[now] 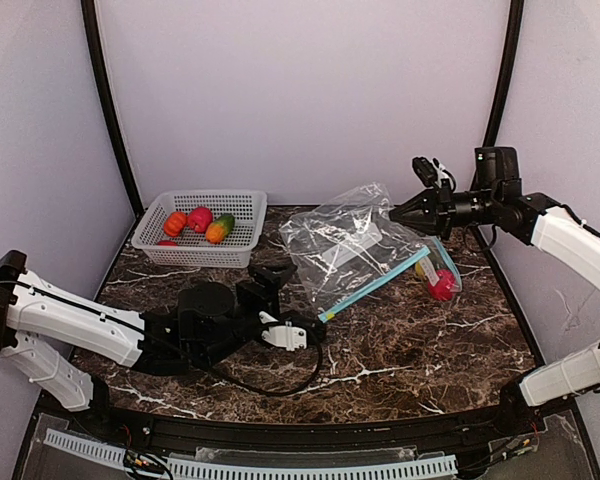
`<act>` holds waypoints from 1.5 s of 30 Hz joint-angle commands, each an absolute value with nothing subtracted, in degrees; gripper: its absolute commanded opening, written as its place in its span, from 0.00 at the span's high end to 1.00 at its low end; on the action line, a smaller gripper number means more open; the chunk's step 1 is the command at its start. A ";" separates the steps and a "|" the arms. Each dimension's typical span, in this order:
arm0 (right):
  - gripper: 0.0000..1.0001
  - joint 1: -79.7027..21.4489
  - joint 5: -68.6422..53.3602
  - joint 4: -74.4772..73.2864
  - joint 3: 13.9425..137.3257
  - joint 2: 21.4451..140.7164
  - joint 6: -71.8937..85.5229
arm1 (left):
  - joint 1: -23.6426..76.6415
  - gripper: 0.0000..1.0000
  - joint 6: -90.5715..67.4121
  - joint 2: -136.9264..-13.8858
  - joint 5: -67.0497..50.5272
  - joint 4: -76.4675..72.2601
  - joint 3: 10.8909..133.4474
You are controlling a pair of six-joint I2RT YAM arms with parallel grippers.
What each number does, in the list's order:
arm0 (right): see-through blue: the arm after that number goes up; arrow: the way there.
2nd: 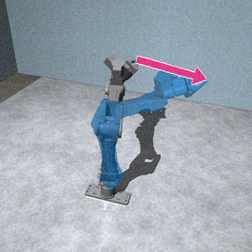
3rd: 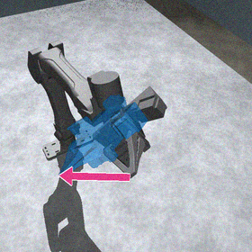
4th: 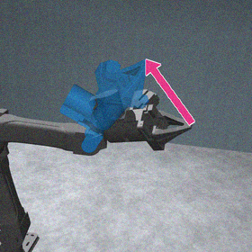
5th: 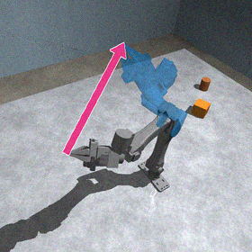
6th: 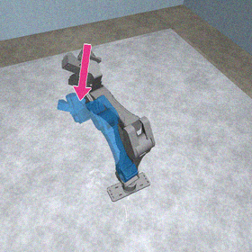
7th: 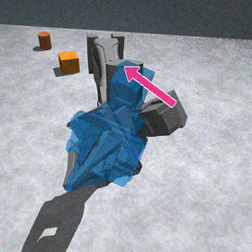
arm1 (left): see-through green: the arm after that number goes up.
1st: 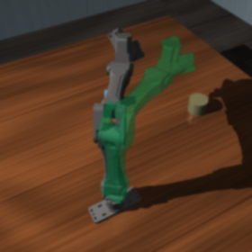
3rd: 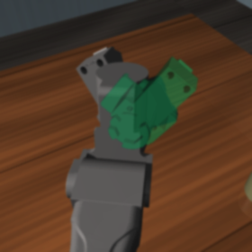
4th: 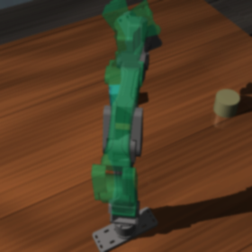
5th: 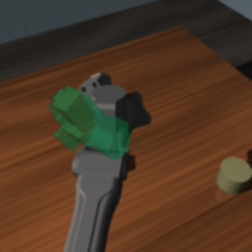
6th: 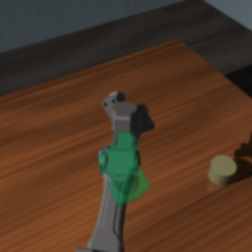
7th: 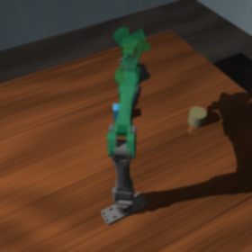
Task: Place the food in the zip-top bag and seal the zipper
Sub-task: Pass from the right arm to the left
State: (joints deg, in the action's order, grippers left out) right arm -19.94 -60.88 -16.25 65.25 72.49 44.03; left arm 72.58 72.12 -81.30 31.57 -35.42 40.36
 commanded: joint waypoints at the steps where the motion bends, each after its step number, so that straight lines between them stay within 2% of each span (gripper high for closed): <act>1: 1.00 -20.65 -62.37 -14.16 66.21 72.72 44.72 | 73.08 0.01 76.54 -81.78 33.14 -39.70 41.28; 7: 1.00 -21.22 -62.53 -13.72 66.06 73.11 44.98 | 73.06 0.03 78.14 -84.07 33.78 -38.35 43.88; 9: 1.00 -21.40 -62.52 -13.55 65.88 73.10 45.08 | 73.04 0.05 79.57 -85.46 34.96 -38.88 44.87; 11: 1.00 -21.61 -62.70 -13.22 65.64 73.12 45.26 | 73.09 0.11 80.89 -87.07 36.92 -40.99 45.73; 15: 1.00 -21.77 -62.75 -13.10 65.23 73.12 45.35 | 73.12 0.38 82.96 -89.51 39.88 -44.84 47.12; 16: 1.00 -21.84 -62.70 -13.10 65.03 73.05 45.35 | 73.17 0.49 83.05 -89.92 40.20 -45.23 47.29; 18: 1.00 -21.80 -62.55 -13.04 64.52 73.16 45.27 | 73.21 0.64 83.02 -89.96 40.94 -45.79 47.77; 23: 1.00 -21.70 -60.69 -12.99 62.30 73.92 44.56 | 73.43 0.91 78.84 -87.65 41.20 -41.68 48.26; 25: 1.00 -21.62 -59.48 -12.94 61.09 74.55 44.25 | 73.39 0.98 74.99 -85.77 40.57 -36.91 48.52; 31: 1.00 -21.45 -54.83 -13.89 58.82 77.14 41.61 | 73.01 0.99 56.14 -79.02 31.45 -13.78 51.71; 32: 0.97 -21.31 -53.20 -14.66 58.68 77.32 40.73 | 72.57 0.99 51.72 -78.27 28.17 -8.37 52.72; 34: 0.82 -21.16 -48.76 -16.46 58.90 77.12 38.11 | 71.19 0.99 44.72 -76.49 22.43 -0.95 54.40; 36: 0.73 -20.50 -46.74 -16.96 58.61 76.41 37.02 | 68.73 0.99 38.12 -74.95 15.13 5.20 55.89; 39: 0.64 -19.98 -45.24 -17.19 58.77 75.24 35.77 | 64.74 0.99 31.39 -72.35 6.42 8.87 55.81; 42: 0.51 -19.96 -43.66 -19.07 60.31 74.97 33.37 | 60.07 0.99 25.71 -70.57 -4.33 9.34 54.65; 45: 0.46 -20.27 -42.69 -20.69 61.72 74.32 28.90 | 57.07 0.99 22.27 -70.91 -14.59 10.69 55.49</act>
